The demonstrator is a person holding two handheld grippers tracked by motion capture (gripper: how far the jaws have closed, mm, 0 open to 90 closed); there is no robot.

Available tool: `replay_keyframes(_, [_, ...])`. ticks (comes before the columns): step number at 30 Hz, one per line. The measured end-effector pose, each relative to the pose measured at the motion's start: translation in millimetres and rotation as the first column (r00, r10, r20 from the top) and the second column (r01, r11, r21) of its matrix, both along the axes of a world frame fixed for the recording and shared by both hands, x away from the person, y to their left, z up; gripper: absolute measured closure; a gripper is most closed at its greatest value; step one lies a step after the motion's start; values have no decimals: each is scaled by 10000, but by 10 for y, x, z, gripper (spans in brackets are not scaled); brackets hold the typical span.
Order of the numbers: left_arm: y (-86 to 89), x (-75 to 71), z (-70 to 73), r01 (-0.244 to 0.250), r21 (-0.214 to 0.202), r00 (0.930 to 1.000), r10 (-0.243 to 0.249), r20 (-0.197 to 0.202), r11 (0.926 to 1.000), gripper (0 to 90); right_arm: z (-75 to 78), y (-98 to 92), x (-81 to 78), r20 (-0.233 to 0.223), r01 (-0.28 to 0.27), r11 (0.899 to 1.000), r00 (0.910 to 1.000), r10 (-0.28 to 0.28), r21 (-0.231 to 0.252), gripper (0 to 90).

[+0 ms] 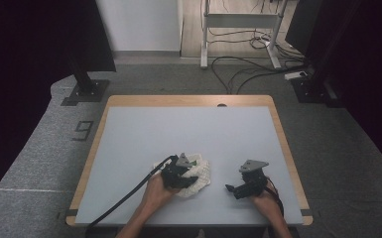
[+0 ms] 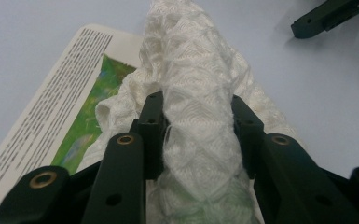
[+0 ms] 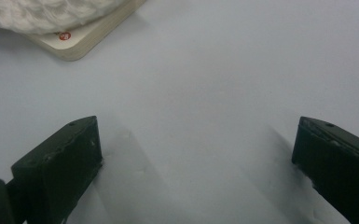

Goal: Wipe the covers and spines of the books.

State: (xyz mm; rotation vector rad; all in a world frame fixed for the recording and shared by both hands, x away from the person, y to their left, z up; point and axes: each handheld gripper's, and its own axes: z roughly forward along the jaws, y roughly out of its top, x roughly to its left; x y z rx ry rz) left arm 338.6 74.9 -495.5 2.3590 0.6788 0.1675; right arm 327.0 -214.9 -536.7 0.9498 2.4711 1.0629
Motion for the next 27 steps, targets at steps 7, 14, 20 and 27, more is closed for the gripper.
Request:
replay_keyframes(7, [-125,48,-12,162,-72,9999,-161,15,9998,640,0,0,0,0,3,10000,10000,-3,3,7])
replay_keyframes(14, [-268,92,-28,280,-167,9996,-279,38,9995,640,0,0,0,-6,6,10000,10000,-6,7,7])
replay_keyframes(20, [-320,108,-27,366,-116,9993,-365,52,9993,640,0,0,0,-2,-5,10000,10000,5,3,8])
replay_keyframes(27, [-302,129,2,405,-249,9991,-407,-97,9989,644,0,-1,0,-1,-5,10000,10000,5,5,8])
